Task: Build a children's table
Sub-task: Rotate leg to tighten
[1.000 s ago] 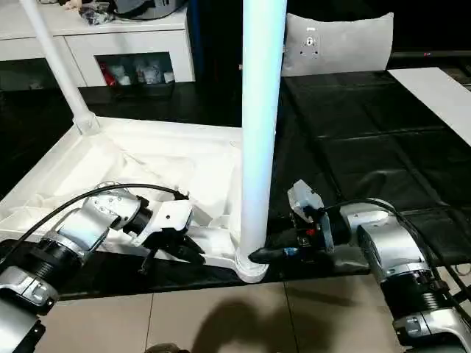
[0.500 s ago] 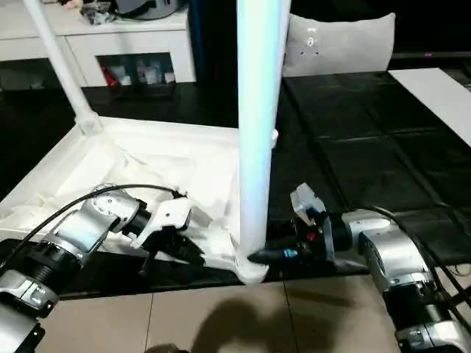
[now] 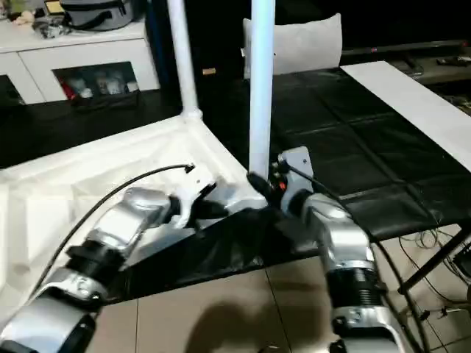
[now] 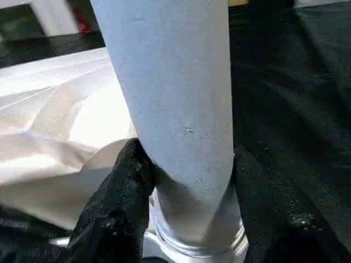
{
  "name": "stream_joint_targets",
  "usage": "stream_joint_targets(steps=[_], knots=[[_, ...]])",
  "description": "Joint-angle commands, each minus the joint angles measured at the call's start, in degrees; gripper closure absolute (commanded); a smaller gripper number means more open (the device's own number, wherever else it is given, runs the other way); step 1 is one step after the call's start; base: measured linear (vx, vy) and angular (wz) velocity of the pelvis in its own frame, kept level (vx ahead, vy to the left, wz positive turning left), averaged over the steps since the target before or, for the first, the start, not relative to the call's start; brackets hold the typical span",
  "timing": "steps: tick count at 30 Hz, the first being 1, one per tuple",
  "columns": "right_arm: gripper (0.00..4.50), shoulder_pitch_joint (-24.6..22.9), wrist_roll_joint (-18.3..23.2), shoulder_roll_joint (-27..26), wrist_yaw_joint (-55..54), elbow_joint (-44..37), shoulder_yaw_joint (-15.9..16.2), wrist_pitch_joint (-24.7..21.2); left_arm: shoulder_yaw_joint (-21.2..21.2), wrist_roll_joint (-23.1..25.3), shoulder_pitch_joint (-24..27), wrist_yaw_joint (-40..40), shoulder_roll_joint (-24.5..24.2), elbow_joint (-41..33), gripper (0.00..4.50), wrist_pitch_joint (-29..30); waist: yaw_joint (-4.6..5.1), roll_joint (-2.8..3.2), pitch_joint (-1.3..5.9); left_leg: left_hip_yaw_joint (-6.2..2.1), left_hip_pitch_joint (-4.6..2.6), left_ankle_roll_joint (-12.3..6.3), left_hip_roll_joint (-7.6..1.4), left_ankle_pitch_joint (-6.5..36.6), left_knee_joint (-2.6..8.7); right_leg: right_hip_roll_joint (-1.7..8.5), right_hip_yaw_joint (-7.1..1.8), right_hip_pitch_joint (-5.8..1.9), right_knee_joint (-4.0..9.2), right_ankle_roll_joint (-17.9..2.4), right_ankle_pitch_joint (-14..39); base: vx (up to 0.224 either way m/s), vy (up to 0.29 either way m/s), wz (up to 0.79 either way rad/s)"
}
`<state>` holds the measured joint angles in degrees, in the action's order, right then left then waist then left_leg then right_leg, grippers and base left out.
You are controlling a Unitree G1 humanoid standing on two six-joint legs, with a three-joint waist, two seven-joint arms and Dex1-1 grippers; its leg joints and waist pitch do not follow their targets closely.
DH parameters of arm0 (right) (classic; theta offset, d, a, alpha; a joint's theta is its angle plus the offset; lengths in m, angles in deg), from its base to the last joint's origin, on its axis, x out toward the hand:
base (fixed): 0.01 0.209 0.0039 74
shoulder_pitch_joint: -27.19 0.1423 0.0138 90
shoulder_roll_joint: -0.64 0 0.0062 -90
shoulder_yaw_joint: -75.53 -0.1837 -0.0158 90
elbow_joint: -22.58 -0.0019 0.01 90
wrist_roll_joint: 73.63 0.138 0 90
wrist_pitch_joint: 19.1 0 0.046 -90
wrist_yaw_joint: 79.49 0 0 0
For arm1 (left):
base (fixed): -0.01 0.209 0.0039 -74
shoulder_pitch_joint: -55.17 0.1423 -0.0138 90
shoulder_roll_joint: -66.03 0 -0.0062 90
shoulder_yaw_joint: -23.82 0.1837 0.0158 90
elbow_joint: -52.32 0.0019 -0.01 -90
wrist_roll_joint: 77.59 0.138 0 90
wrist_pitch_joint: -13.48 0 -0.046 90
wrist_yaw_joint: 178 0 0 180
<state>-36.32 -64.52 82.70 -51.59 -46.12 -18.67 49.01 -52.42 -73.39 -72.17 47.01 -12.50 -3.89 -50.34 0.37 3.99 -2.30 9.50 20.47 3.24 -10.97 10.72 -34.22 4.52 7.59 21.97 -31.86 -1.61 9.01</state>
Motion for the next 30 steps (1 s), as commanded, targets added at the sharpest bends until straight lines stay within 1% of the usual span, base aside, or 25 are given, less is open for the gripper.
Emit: stream_joint_targets(steps=[1, 3, 4, 5, 6, 7, 8, 9, 10, 11, 12, 13, 15, 16, 17, 18, 19, 20, 21, 22, 23, 24, 27, 28, 30], knots=[[1.90, 0.71, 1.43, -4.22, 0.65, 0.79, 3.29, 0.17, 1.25, -0.89, -1.97, -1.39, 3.81, 0.03, 4.50, -0.45, 0.23, -0.69, 2.85, -1.09, -0.92, -3.53, -0.86, 21.29, 3.56, 3.69, -0.83, -1.64, 6.96, -0.69, 34.73, 0.000, 0.000, 0.00], [1.67, -0.43, 2.13, -4.14, 1.41, -0.34, 2.77, 0.83, 1.94, 0.04, -1.82, -1.21, 3.39, 0.05, 4.50, -0.90, 0.16, -0.75, 3.12, -1.32, -0.52, -3.93, -1.40, 19.98, 4.15, 4.06, -1.66, -2.04, 6.08, -2.79, 29.85, 0.000, 0.000, 0.00], [1.54, -0.76, 2.35, -3.72, 2.06, -0.63, 2.54, 1.36, 2.22, 0.20, -1.69, -0.68, 3.00, -0.01, 4.50, -1.38, 0.12, -0.81, 3.16, -1.32, -0.39, -4.11, -1.50, 19.41, 4.25, 4.13, -1.86, -2.11, 5.81, -3.42, 28.59, 0.000, 0.000, 0.00], [1.54, -1.18, 2.68, -2.94, 2.76, -1.01, 1.94, 1.64, 2.77, 0.54, -1.46, 0.24, 2.18, -0.11, 4.50, -2.30, 0.05, -0.79, 3.19, -1.34, -0.20, -4.32, -1.58, 18.77, 4.34, 4.23, -2.02, -2.25, 5.59, -3.96, 27.37, 0.000, 0.000, 0.00], [1.40, -1.53, 2.96, -1.93, 3.58, -1.26, 1.28, 2.16, 3.54, 0.99, -1.22, 1.38, 1.09, -0.18, 4.50, -3.51, -0.29, -0.87, 3.32, -1.15, -0.04, -5.06, -1.70, 17.03, 4.34, 4.45, -2.45, -2.36, 5.17, -5.23, 24.66, 0.000, 0.000, 0.00], [1.32, -1.55, 3.01, -1.58, 3.80, -1.21, 1.09, 2.49, 3.81, 1.18, -1.19, 1.75, 0.70, -0.12, 4.50, -3.97, -0.34, -1.00, 3.39, -1.19, 0.03, -5.23, -1.77, 16.55, 4.35, 4.48, -2.56, -2.44, 4.96, -5.70, 24.00, 0.000, 0.000, 0.00], [1.15, -1.52, 3.01, -1.42, 3.89, -1.11, 1.02, 2.76, 3.93, 1.27, -1.20, 1.89, 0.52, -0.07, 4.50, -4.19, -0.41, -0.98, 3.45, -1.13, 0.17, -5.47, -1.81, 15.59, 4.37, 4.54, -2.74, -2.55, 4.61, -6.71, 22.55, 0.000, 0.000, 0.00], [1.08, -2.11, 3.70, 0.14, 6.66, -1.68, 0.98, 3.19, 4.47, 1.51, -0.83, 3.19, -0.67, -0.18, 4.50, -4.88, -0.42, -1.01, 3.39, -1.09, 0.26, -5.57, -1.80, 15.29, 4.37, 4.56, -2.81, -2.54, 4.53, -7.12, 22.18, 0.000, 0.000, 0.00], [1.08, -3.18, 4.62, 2.93, 12.07, -2.81, 1.52, 4.14, 4.90, 1.72, -0.44, 4.88, -2.32, -0.07, 4.50, -6.20, -0.76, -0.92, 3.42, -0.96, 0.23, -5.87, -1.73, 15.11, 4.20, 4.68, -2.94, -2.62, 4.48, -7.34, 22.22, 0.000, 0.000, 0.00], [1.08, -3.35, 4.75, 3.35, 12.90, -2.99, 1.61, 4.28, 4.97, 1.76, -0.39, 5.15, -2.58, -0.05, 4.50, -6.44, -0.90, -1.01, 3.42, -0.82, 0.25, -6.19, -1.70, 14.91, 4.14, 4.66, -3.02, -2.62, 4.51, -7.33, 22.27, 0.000, 0.000, 0.00], [0.82, -4.16, 5.21, 5.88, 17.04, -3.88, 2.07, 4.89, 5.57, 1.86, -0.03, 7.39, -4.12, -0.07, 4.50, -7.92, -1.37, -1.13, 3.36, -0.75, 0.38, -6.68, -1.67, 14.25, 4.11, 4.75, -3.07, -2.71, 4.57, -7.13, 22.79, 0.000, 0.000, 0.00], [0.71, -4.26, 5.45, 6.42, 17.81, -4.04, 1.98, 4.83, 5.79, 1.92, 0.06, 8.02, -4.53, -0.06, 4.50, -8.24, -1.54, -1.06, 3.40, -0.76, 0.40, -6.80, -1.71, 13.73, 4.07, 4.81, -3.10, -2.68, 4.49, -7.10, 22.87, 0.000, 0.000, 0.00], [0.64, -4.40, 6.31, 7.99, 20.15, -4.44, 1.60, 4.51, 6.58, 2.13, 0.37, 10.19, -5.81, -0.11, 4.50, -9.73, -2.07, -1.09, 3.57, -0.81, 0.52, -7.09, -1.86, 11.56, 4.04, 4.79, -3.15, -2.84, 4.22, -7.38, 21.17, 0.000, 0.000, 0.00], [0.54, -4.33, 6.94, 10.15, 23.20, -4.57, 1.67, 4.29, 7.36, 2.22, 0.61, 12.46, -7.17, -0.15, 4.50, -10.89, -2.38, -0.97, 3.63, -0.80, 0.51, -7.09, -2.05, 10.56, 4.04, 4.74, -3.19, -2.73, 3.89, -7.82, 19.83, 0.000, 0.000, 0.00], [0.54, -4.31, 7.12, 11.45, 25.10, -4.64, 1.97, 4.18, 7.83, 2.40, 0.67, 13.59, -7.91, -0.07, 4.50, -11.81, -2.55, -0.95, 3.63, -0.80, 0.37, -7.18, -2.10, 10.65, 4.06, 4.72, -3.20, -2.67, 3.92, -8.05, 19.60, 0.000, 0.000, 0.00], [0.39, -4.37, 6.99, 13.68, 28.49, -4.79, 2.92, 4.53, 8.50, 2.52, 0.75, 15.51, -8.96, 0.03, 4.50, -13.37, -2.88, -0.97, 3.71, -0.74, 0.34, -7.25, -2.14, 10.39, 3.96, 4.66, -3.26, -2.74, 3.64, -8.61, 18.26, 0.000, 0.000, 0.00], [0.23, -4.36, 6.04, 17.28, 33.76, -4.71, 4.98, 5.45, 9.39, 2.28, 0.76, 18.76, -10.46, 0.17, 4.50, -15.42, -3.06, -0.96, 3.75, -0.69, 0.31, -7.32, -2.24, 10.32, 3.95, 4.65, -3.31, -2.68, 3.53, -8.92, 17.54, 0.000, 0.000, 0.00], [0.22, -4.29, 5.91, 17.69, 34.39, -4.60, 5.26, 5.50, 9.54, 2.28, 0.72, 19.21, -10.66, 0.21, 4.50, -15.80, -3.33, -0.93, 3.70, -0.66, 0.22, -7.43, -2.31, 10.60, 3.96, 4.60, -3.29, -2.65, 3.52, -9.18, 17.24, 0.000, 0.000, 0.00], [0.22, -3.99, 5.24, 19.41, 37.10, -4.08, 6.51, 6.02, 10.29, 2.34, 0.59, 21.11, -11.48, 0.32, 4.50, -17.54, -3.74, -1.01, 3.71, -0.56, 0.31, -7.49, -2.41, 10.33, 3.96, 4.63, -3.42, -2.67, 3.18, -9.71, 15.80, 0.000, 0.000, 0.00], [0.22, -3.74, 4.47, 21.05, 39.85, -3.60, 7.87, 7.24, 11.09, 2.34, 0.53, 23.34, -12.28, 0.35, 4.50, -19.48, -4.02, -1.12, 3.71, -0.45, 0.25, -7.43, -2.39, 10.64, 3.92, 4.68, -3.43, -2.62, 3.17, -9.77, 16.02, 0.000, 0.000, 0.00], [0.22, -3.67, 4.36, 21.32, 40.37, -3.51, 8.09, 7.44, 11.24, 2.28, 0.53, 23.89, -12.45, 0.29, 4.50, -19.75, -4.19, -1.07, 3.74, -0.50, 0.23, -7.35, -2.41, 10.60, 3.91, 4.79, -3.43, -2.62, 3.10, -9.84, 16.13, 0.000, 0.000, 0.00], [0.22, -3.38, 4.08, 22.32, 42.74, -3.14, 8.90, 8.28, 12.03, 2.16, 0.57, 26.24, -13.24, -0.10, 4.50, -20.78, -4.24, -1.25, 3.69, -0.43, 0.27, -7.29, -2.40, 10.57, 3.93, 4.79, -3.46, -2.60, 3.17, -9.81, 16.38, 0.000, 0.000, 0.00], [0.22, -2.62, 4.56, 23.82, 48.22, -2.37, 10.33, 9.05, 14.06, 2.38, 0.56, 30.90, -15.09, -0.92, 4.50, -23.05, -4.97, -1.36, 3.73, -0.41, 0.18, -7.34, -2.62, 10.56, 3.91, 4.91, -3.55, -2.50, 3.04, -10.05, 16.98, 0.000, 0.000, 0.00], [0.51, -2.37, 4.90, 24.06, 49.80, -2.20, 10.81, 9.18, 14.71, 2.47, 0.59, 32.31, -15.66, -1.25, 4.50, -23.71, -5.10, -1.54, 3.72, -0.39, 0.20, -7.37, -2.60, 10.47, 3.92, 4.89, -3.57, -2.53, 3.01, -10.00, 17.07, 0.000, 0.000, 0.00], [0.61, -1.89, 6.06, 24.31, 52.05, -1.94, 11.75, 8.59, 15.71, 2.70, 0.67, 34.36, -16.60, -1.79, 4.50, -25.03, -5.54, -1.65, 3.68, -0.34, 0.07, -7.30, -2.69, 10.14, 3.95, 4.91, -3.68, -2.33, 2.93, -10.07, 17.45, 0.000, 0.000, 0.00]])
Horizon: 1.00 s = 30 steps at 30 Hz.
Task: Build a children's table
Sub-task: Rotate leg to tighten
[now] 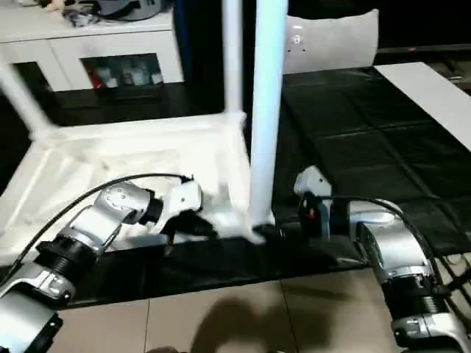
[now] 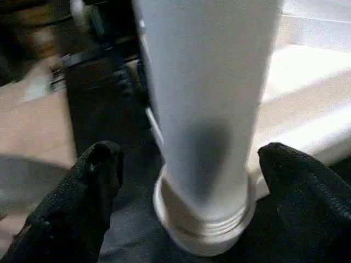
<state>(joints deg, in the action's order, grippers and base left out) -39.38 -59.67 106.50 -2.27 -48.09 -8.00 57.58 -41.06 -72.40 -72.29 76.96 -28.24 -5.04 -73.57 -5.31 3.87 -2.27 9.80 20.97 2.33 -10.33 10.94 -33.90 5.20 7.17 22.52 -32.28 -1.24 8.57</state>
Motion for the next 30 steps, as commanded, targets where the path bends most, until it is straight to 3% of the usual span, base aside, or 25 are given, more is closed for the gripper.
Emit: stream_joint_targets(steps=[1, 4, 6, 7, 11, 12, 20, 24, 25, 26, 29, 30], knots=[[0.70, 1.29, 1.52, 0.57, 3.51, 0.03, 1.39, -0.17, 4.57, 1.71, 0.84, 4.99, -1.08, -0.79, 4.50, -2.13, -0.07, -1.35, 3.63, -0.69, -0.47, -6.15, -3.43, 10.02, 3.69, 4.22, -3.31, -2.82, 3.32, -10.37, 18.13, 0.000, 0.000, 0.00], [0.98, 1.56, 2.54, 0.67, 6.43, -0.14, 2.42, -1.12, 5.20, 1.55, 1.17, 7.04, -1.75, -1.52, 4.50, -3.11, -0.33, -1.80, 3.64, -0.64, -0.50, -5.70, -3.40, 10.55, 3.73, 4.25, -3.32, -2.90, 3.35, -10.19, 18.76, 0.000, 0.000, 0.00], [1.05, 1.71, 2.95, 0.78, 8.80, -0.40, 3.45, -1.84, 5.64, 1.19, 1.69, 8.80, -2.29, -2.67, 4.50, -3.30, -0.50, -1.68, 3.72, -0.72, -0.50, -5.53, -3.54, 10.03, 3.75, 4.31, -3.36, -2.86, 3.13, -10.42, 18.15, 0.000, 0.000, 0.00], [1.29, 1.80, 3.06, 0.83, 9.79, -0.43, 3.94, -2.24, 5.76, 1.10, 1.90, 9.37, -2.54, -3.11, 4.50, -3.41, -0.49, -1.95, 3.70, -0.66, -0.47, -5.47, -3.52, 9.92, 3.76, 4.31, -3.42, -2.86, 3.15, -10.50, 17.89, 0.000, 0.000, 0.00], [1.48, 2.05, 3.17, 0.91, 11.65, -0.15, 4.73, -2.98, 5.82, 0.93, 2.03, 10.06, -2.92, -3.32, 4.50, -3.72, -0.85, -2.04, 3.71, -0.57, -0.46, -5.35, -3.40, 9.77, 3.64, 4.31, -3.47, -2.78, 3.13, -10.35, 18.51, 0.000, 0.000, 0.00], [1.74, 2.05, 3.28, 0.92, 12.01, -0.15, 4.92, -3.21, 5.80, 0.89, 2.04, 10.15, -2.98, -3.32, 4.50, -3.75, -0.99, -2.24, 3.62, -0.57, -0.32, -5.13, -3.29, 9.80, 3.62, 4.37, -3.53, -2.75, 3.13, -9.82, 19.85, 0.000, 0.000, 0.00], [2.28, 1.42, 4.91, 0.13, 13.18, -1.15, 5.39, -5.53, 5.08, 0.25, 2.63, 10.63, -3.14, -4.00, 4.50, -2.56, -1.02, -2.38, 3.55, -0.65, -0.49, -4.08, -3.37, 10.70, 3.71, 4.30, -3.58, -2.64, 3.25, -9.25, 21.49, 0.000, 0.000, 0.00], [2.43, 0.82, 6.45, -1.36, 11.01, -2.33, 3.91, -7.13, 3.68, -1.28, 3.05, 9.49, -2.06, -4.57, 4.50, 0.35, -0.92, -2.49, 3.52, -0.60, -0.41, -3.94, -3.19, 10.86, 3.64, 4.30, -3.51, -2.66, 3.31, -9.45, 21.48, 0.000, 0.000, 0.00], [2.43, 0.64, 6.38, -3.99, 4.53, -2.89, 2.06, -8.74, 1.66, -2.47, 2.95, 6.13, -0.26, -4.79, 4.50, 4.71, -0.86, -2.39, 3.48, -0.60, -0.43, -3.70, -3.27, 10.51, 3.73, 4.26, -3.59, -2.66, 3.22, -9.44, 21.50, 0.000, 0.000, 0.00], [2.43, 0.64, 6.38, -3.99, 4.53, -2.89, 2.06, -8.74, 1.66, -2.47, 2.95, 6.13, -0.26, -4.79, 4.50, 4.71, -0.78, -2.46, 3.30, -0.64, -0.46, -3.41, -3.18, 11.01, 3.77, 4.29, -3.51, -2.58, 3.50, -8.89, 23.27, 0.000, 0.000, 0.00], [2.44, 1.38, 3.09, -7.34, -5.94, -1.61, 0.77, -8.95, -0.34, -2.75, 2.31, 1.27, 1.98, -4.09, 4.50, 9.40, -0.31, -2.49, 3.12, -0.75, -0.49, -2.57, -2.81, 12.40, 3.86, 4.29, -3.22, -2.53, 4.10, -7.23, 27.58, 0.000, 0.000, 0.00], [2.44, 2.14, 1.47, -9.40, -12.09, -0.56, -0.14, -10.21, -1.43, -2.29, 1.64, -2.59, 3.58, -3.13, 4.50, 12.06, 0.72, -2.30, 2.85, -0.90, -0.49, -1.39, -2.62, 13.64, 3.98, 4.06, -2.94, -2.33, 4.50, -6.27, 29.95, 0.000, 0.000, 0.00]])
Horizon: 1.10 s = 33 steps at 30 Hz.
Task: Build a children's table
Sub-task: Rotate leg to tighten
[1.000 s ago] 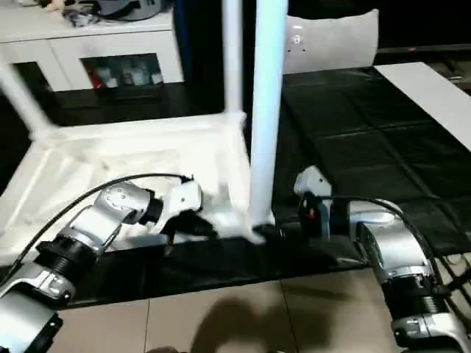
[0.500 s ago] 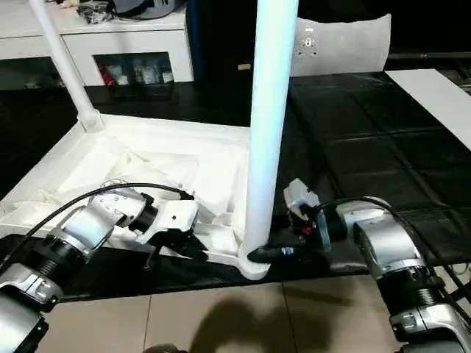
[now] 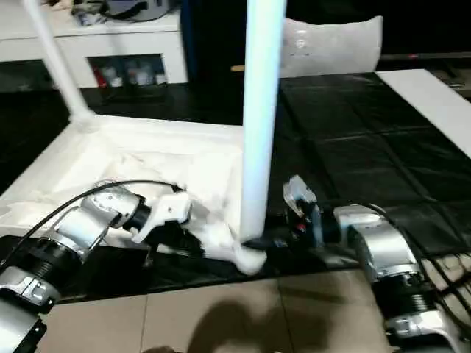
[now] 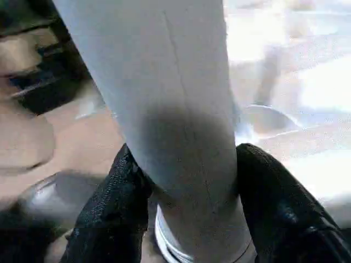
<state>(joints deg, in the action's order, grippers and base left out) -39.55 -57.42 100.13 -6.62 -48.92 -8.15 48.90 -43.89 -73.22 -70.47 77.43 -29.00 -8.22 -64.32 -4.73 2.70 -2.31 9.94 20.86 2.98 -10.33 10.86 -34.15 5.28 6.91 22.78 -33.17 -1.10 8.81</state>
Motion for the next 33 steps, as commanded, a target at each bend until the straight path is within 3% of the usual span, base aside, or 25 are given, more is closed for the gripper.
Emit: stream_joint_targets(steps=[1, 2, 4, 6, 10, 12, 18, 20, 23, 25, 27, 28, 33], knots=[[2.46, 3.69, -2.64, -6.17, -16.98, 1.86, -1.61, -4.02, -0.41, -0.87, -1.19, -9.12, 6.91, 1.54, 4.50, 6.45, 0.38, -1.18, 2.92, -1.13, -0.43, -1.67, -2.42, 14.50, 4.11, 4.04, -2.42, -2.64, 5.59, -5.79, 31.28, 0.000, 0.000, 0.00], [2.47, 3.69, -2.64, -6.17, -16.98, 1.86, -1.61, -4.02, -0.41, -0.87, -1.19, -9.12, 6.91, 1.54, 4.50, 6.45, 1.16, -1.07, 2.94, -1.34, -0.40, -0.86, -2.34, 14.95, 4.14, 4.07, -2.28, -2.72, 5.68, -5.37, 31.97, 0.000, 0.000, 0.00], [2.50, 5.11, -3.93, -9.01, -25.01, 3.41, -3.35, -5.36, -2.23, -0.72, -2.06, -14.41, 9.30, 2.82, 4.50, 8.88, 2.48, -0.87, 3.03, -1.41, -0.49, -1.13, -2.30, 16.15, 4.05, 3.93, -2.37, -2.57, 5.78, -5.70, 30.26, 0.000, 0.000, 0.00], [2.51, 5.66, -4.46, -10.17, -28.22, 4.03, -4.07, -5.57, -2.99, -0.70, -2.45, -16.63, 10.29, 3.37, 4.50, 9.74, 3.03, -1.06, 3.28, -1.39, -0.34, -1.74, -2.10, 16.10, 3.90, 3.93, -2.26, -2.73, 5.82, -6.13, 29.20, 0.000, 0.000, 0.00], [2.52, 6.79, -5.95, -14.59, -38.16, 4.68, -6.05, -5.04, -5.66, -0.94, -3.51, -23.37, 13.58, 3.75, 4.50, 12.94, 2.95, -1.05, 3.35, -1.01, -0.14, -3.23, -1.95, 13.25, 3.74, 3.85, -2.45, -2.65, 5.81, -6.66, 27.22, 0.000, 0.000, 0.00], [1.97, 6.37, -6.55, -15.65, -38.78, 4.45, -5.61, -3.46, -5.93, -0.51, -3.68, -24.63, 14.29, 3.73, 4.50, 12.96, 2.78, -0.90, 3.42, -1.03, -0.14, -3.49, -2.10, 12.66, 3.80, 3.76, -2.51, -2.68, 5.61, -6.83, 25.79, 0.000, 0.000, 0.00], [1.41, 3.32, -5.08, -16.63, -36.13, 1.44, -5.67, -0.71, -4.50, 1.25, -3.11, -23.73, 13.44, 3.27, 4.50, 10.28, 2.43, -0.63, 3.59, -1.11, -0.02, -4.10, -2.52, 11.86, 4.00, 3.81, -2.89, -3.03, 4.73, -9.08, 18.97, 0.000, 0.000, 0.00], [1.31, 2.07, -4.20, -14.79, -33.40, 0.03, -5.55, 0.50, -3.40, 1.61, -2.40, -22.14, 11.89, 2.75, 4.50, 9.01, 2.34, -0.06, 3.59, -1.15, -0.04, -4.23, -2.58, 12.07, 4.04, 3.84, -2.93, -3.12, 4.67, -9.54, 17.86, 0.000, 0.000, 0.00], [0.98, 0.31, -3.23, -10.92, -27.29, -1.39, -5.20, 1.92, -1.70, 1.94, -1.45, -18.72, 9.72, 1.84, 4.50, 7.01, 2.21, -0.27, 3.62, -1.07, 0.07, -4.78, -2.61, 12.25, 3.99, 3.88, -3.00, -3.37, 4.54, -10.14, 16.35, 0.000, 0.000, 0.00], [0.85, -0.56, -2.70, -7.75, -22.46, -1.89, -5.16, 2.94, -0.95, 1.88, -1.04, -16.12, 8.47, 1.61, 4.50, 5.15, 2.11, 0.13, 3.52, -1.02, 0.01, -4.91, -2.53, 12.74, 3.96, 3.82, -2.94, -3.38, 4.62, -10.48, 16.98, 0.000, 0.000, 0.00], [0.67, -0.85, -1.96, -5.17, -18.48, -2.10, -5.37, 3.45, -0.02, 2.02, -0.85, -13.47, 7.22, 1.74, 4.50, 2.81, 1.79, -0.10, 3.43, -0.92, 0.03, -5.57, -2.49, 12.90, 3.86, 3.79, -2.95, -3.46, 4.78, -9.93, 18.66, 0.000, 0.000, 0.00], [0.57, -0.94, -1.70, -3.58, -16.23, -2.34, -5.26, 3.58, 0.51, 1.93, -0.66, -11.53, 6.41, 1.68, 4.50, 1.50, 1.66, 0.35, 3.40, -1.00, 0.03, -5.61, -2.50, 12.92, 3.88, 3.82, -2.91, -3.41, 4.81, -9.82, 19.19, 0.000, 0.000, 0.00], [0.19, -1.35, -1.71, 2.44, -7.22, -3.36, -2.73, 4.51, 2.20, 0.71, -0.18, -4.74, 3.52, 1.12, 4.50, -3.43, 0.70, 0.35, 3.44, -0.94, -0.23, -5.22, -2.86, 13.28, 3.93, 3.78, -2.99, -3.13, 4.75, -9.19, 20.53, 0.000, 0.000, 0.00]])
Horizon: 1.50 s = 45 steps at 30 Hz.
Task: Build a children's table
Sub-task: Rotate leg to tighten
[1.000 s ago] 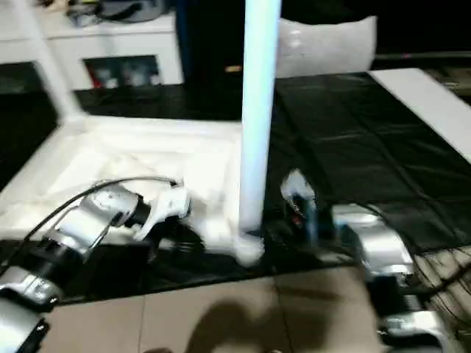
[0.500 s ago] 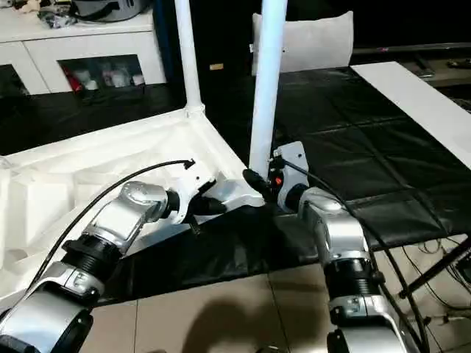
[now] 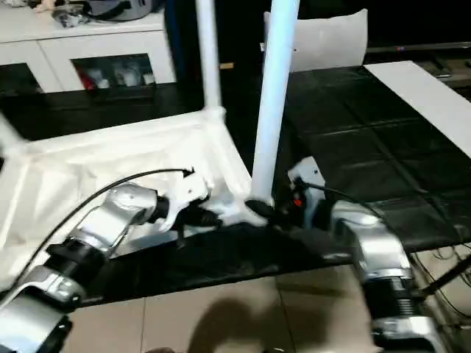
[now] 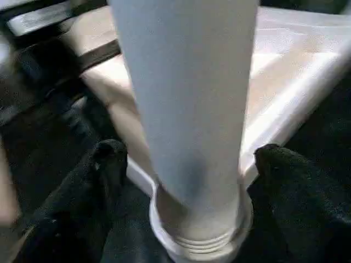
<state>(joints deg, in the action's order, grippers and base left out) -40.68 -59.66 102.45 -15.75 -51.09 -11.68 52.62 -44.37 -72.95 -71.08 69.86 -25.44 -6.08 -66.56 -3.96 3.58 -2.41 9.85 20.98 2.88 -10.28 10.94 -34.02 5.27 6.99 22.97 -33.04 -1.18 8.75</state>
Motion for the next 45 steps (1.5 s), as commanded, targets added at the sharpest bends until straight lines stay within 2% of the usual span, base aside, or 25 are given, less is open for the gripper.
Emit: stream_joint_targets(steps=[1, 5, 6, 7, 9, 11, 17, 22, 28, 29, 31, 32, 33, 35, 37, 38, 39, 40, 41, 42, 43, 44, 45], knots=[[0.19, -0.31, 0.40, 1.14, 3.72, -1.27, 1.50, 1.27, 3.22, 0.66, 0.39, 3.91, -0.76, -0.96, 4.50, -1.96, -0.08, -0.48, 3.56, -0.87, -0.36, -5.12, -2.91, 13.15, 3.83, 3.77, -3.06, -3.30, 4.59, -9.25, 20.33, 0.000, 0.000, 0.00], [0.19, 0.26, -0.40, 3.81, 10.43, 0.54, 3.81, 5.43, 6.06, 2.93, -0.21, 8.77, -3.98, 1.15, 4.50, -8.45, -0.59, -0.50, 3.62, -0.84, -0.29, -5.15, -2.95, 13.56, 3.78, 3.81, -3.04, -3.29, 4.51, -9.70, 19.72, 0.000, 0.000, 0.00], [0.19, 0.26, -0.40, 3.81, 10.43, 0.54, 3.81, 5.43, 6.06, 2.93, -0.21, 8.77, -3.98, 1.15, 4.50, -8.45, -0.83, -0.64, 3.62, -0.84, -0.36, -5.11, -3.01, 13.36, 3.81, 3.86, -3.09, -3.28, 4.44, -9.71, 19.86, 0.000, 0.000, 0.00], [0.19, 0.23, 0.53, 4.15, 12.88, -0.02, 4.35, 5.04, 6.90, 2.98, -0.16, 11.62, -5.37, 0.70, 4.50, -10.14, -1.00, -0.81, 3.62, -0.83, -0.35, -5.14, -3.02, 13.22, 3.81, 3.86, -3.08, -3.28, 4.44, -9.75, 19.99, 0.000, 0.000, 0.00], [0.19, 0.10, 1.61, 4.41, 15.04, -0.77, 4.82, 4.20, 7.35, 2.51, 0.01, 14.13, -6.30, -0.28, 4.50, -10.94, -1.06, -0.65, 3.61, -0.86, -0.37, -5.06, -3.17, 13.20, 3.90, 3.83, -3.14, -3.24, 4.30, -9.82, 19.87, 0.000, 0.000, 0.00], [0.45, -0.09, 2.58, 4.60, 16.68, -1.37, 5.27, 3.30, 7.60, 1.51, 0.35, 16.23, -6.80, -1.71, 4.50, -10.93, -1.14, -0.76, 3.59, -0.89, -0.43, -4.98, -3.28, 13.30, 3.99, 3.92, -3.20, -3.26, 4.21, -10.06, 19.84, 0.000, 0.000, 0.00], [0.83, -0.75, 5.45, 5.02, 21.51, -2.72, 6.79, 0.66, 8.78, -0.12, 0.90, 19.61, -7.31, -3.64, 4.50, -12.06, -1.42, -0.74, 3.68, -0.83, -0.38, -5.04, -3.32, 12.31, 3.89, 3.95, -3.30, -3.25, 4.01, -10.61, 18.86, 0.000, 0.000, 0.00], [1.35, -1.28, 6.00, 5.21, 23.39, -3.55, 7.66, -1.13, 8.76, 0.03, 0.85, 19.88, -6.78, -3.57, 4.50, -12.14, -1.74, -0.82, 3.64, -0.81, -0.45, -4.44, -3.22, 12.53, 3.86, 3.97, -3.24, -3.24, 4.24, -9.64, 21.14, 0.000, 0.000, 0.00], [1.79, -1.55, 7.22, 5.05, 24.03, -4.22, 8.11, -2.78, 8.94, -0.33, 1.35, 20.30, -6.91, -4.29, 4.50, -11.35, -1.90, -0.93, 3.75, -0.81, -0.40, -4.59, -3.26, 11.43, 3.79, 3.94, -3.26, -3.20, 4.11, -9.73, 20.03, 0.000, 0.000, 0.00], [1.92, -1.68, 7.92, 4.74, 24.08, -4.58, 7.83, -3.68, 8.88, -0.55, 1.55, 20.33, -6.96, -4.49, 4.50, -10.98, -1.90, -1.14, 3.74, -0.75, -0.40, -4.60, -3.25, 11.43, 3.78, 3.92, -3.26, -3.18, 4.15, -9.67, 20.14, 0.000, 0.000, 0.00], [1.99, -2.05, 9.91, 3.68, 23.56, -5.70, 6.78, -5.43, 8.48, -0.76, 1.88, 19.67, -6.85, -4.77, 4.50, -9.93, -1.98, -1.02, 3.76, -0.79, -0.36, -4.70, -3.26, 11.08, 3.80, 3.94, -3.26, -3.23, 4.11, -9.63, 20.05, 0.000, 0.000, 0.00], [2.18, -2.19, 10.51, 3.30, 23.21, -6.10, 6.43, -5.88, 8.29, -0.67, 1.93, 19.10, -6.75, -4.79, 4.50, -9.51, -2.04, -1.02, 3.72, -0.78, -0.40, -4.70, -3.30, 11.04, 3.80, 3.92, -3.31, -3.17, 4.11, -9.57, 20.11, 0.000, 0.000, 0.00], [2.18, -2.70, 11.74, 2.14, 21.18, -7.20, 5.55, -7.20, 7.36, -0.98, 2.05, 17.15, -5.92, -5.00, 4.50, -6.98, -2.03, -0.99, 3.70, -0.71, -0.41, -4.51, -3.35, 11.12, 3.82, 4.00, -3.37, -3.17, 4.10, -9.58, 20.33, 0.000, 0.000, 0.00], [2.28, -2.96, 12.06, 1.52, 19.76, -7.64, 5.17, -7.78, 6.77, -1.41, 2.12, 16.20, -5.31, -5.20, 4.50, -5.24, -2.00, -1.07, 3.52, -0.75, -0.45, -4.11, -3.13, 11.81, 3.90, 3.99, -3.17, -3.10, 4.48, -8.82, 22.80, 0.000, 0.000, 0.00], [2.33, -2.82, 10.21, -0.74, 13.33, -6.71, 4.32, -7.48, 5.29, -2.34, 2.17, 13.25, -3.54, -5.90, 4.50, -0.27, -1.67, -1.05, 3.23, -0.78, -0.54, -3.37, -2.91, 13.45, 3.97, 4.01, -2.99, -2.95, 5.00, -7.53, 26.88, 0.000, 0.000, 0.00], [2.34, -2.75, 10.02, -0.90, 12.85, -6.56, 4.26, -7.41, 5.20, -2.36, 2.15, 13.03, -3.43, -5.90, 4.50, -0.02, -1.41, -1.09, 3.13, -0.77, -0.64, -2.95, -2.81, 14.07, 3.96, 4.02, -2.95, -2.88, 5.17, -6.96, 28.48, 0.000, 0.000, 0.00], [2.35, -1.67, 7.88, -3.17, 6.11, -4.36, 3.04, -7.21, 4.05, -2.51, 1.81, 9.95, -1.90, -5.61, 4.50, 3.06, -0.80, -1.10, 2.94, -0.91, -0.87, -2.22, -2.39, 15.32, 3.92, 3.93, -2.61, -2.67, 5.80, -5.33, 32.34, 0.000, 0.000, 0.00], [2.37, -0.84, 6.96, -4.58, 1.95, -2.93, 2.05, -7.69, 3.42, -2.46, 1.51, 8.05, -1.00, -5.18, 4.50, 4.60, -0.37, -1.11, 2.78, -0.90, -0.90, -1.83, -2.31, 15.98, 3.90, 3.84, -2.52, -2.53, 5.92, -4.88, 33.55, 0.000, 0.000, 0.00], [2.39, 0.25, 5.81, -6.40, -3.29, -1.15, 0.77, -8.18, 2.63, -2.31, 1.07, 5.54, 0.17, -4.47, 4.50, 6.30, 0.36, -1.09, 2.61, -1.24, -0.82, -1.17, -1.94, 17.85, 3.79, 3.82, -1.76, -2.74, 6.38, -3.32, 36.69, 0.000, 0.000, 0.00], [2.42, 1.11, 4.55, -8.15, -8.31, 0.11, -0.24, -7.84, 1.66, -1.89, 0.46, 2.18, 1.59, -3.32, 4.50, 7.59, 0.91, -0.83, 2.62, -1.33, -0.97, -0.80, -1.86, 18.90, 3.71, 3.74, -1.54, -2.60, 6.54, -2.77, 37.57, 0.000, 0.000, 0.00], [2.42, 1.62, 3.78, -9.62, -12.33, 0.55, -1.13, -8.41, 0.77, -1.53, -0.04, -0.66, 2.90, -2.50, 4.50, 9.18, 2.18, -0.97, 2.50, -1.64, -0.88, -0.19, -1.65, 20.80, 3.58, 3.62, -0.89, -2.62, 7.10, -1.44, 39.16, 0.000, 0.000, 0.00], [2.43, 2.03, 2.92, -11.04, -16.14, 0.78, -1.85, -8.55, -0.13, -1.31, -0.52, -3.40, 4.28, -1.71, 4.50, 10.67, 3.16, -0.61, 2.54, -1.82, -1.06, -0.16, -1.51, 22.26, 3.41, 3.59, -0.45, -2.55, 7.44, -0.73, 39.56, 0.000, 0.000, 0.00], [2.45, 2.62, 2.08, -12.75, -20.74, 1.23, -2.87, -8.74, -1.34, -1.20, -1.03, -6.87, 6.01, -0.80, 4.50, 12.21, 4.10, -0.64, 2.76, -1.94, -1.08, -0.64, -1.56, 23.05, 3.43, 3.62, -0.28, -2.74, 7.66, -0.71, 38.43, 0.000, 0.000, 0.00]])
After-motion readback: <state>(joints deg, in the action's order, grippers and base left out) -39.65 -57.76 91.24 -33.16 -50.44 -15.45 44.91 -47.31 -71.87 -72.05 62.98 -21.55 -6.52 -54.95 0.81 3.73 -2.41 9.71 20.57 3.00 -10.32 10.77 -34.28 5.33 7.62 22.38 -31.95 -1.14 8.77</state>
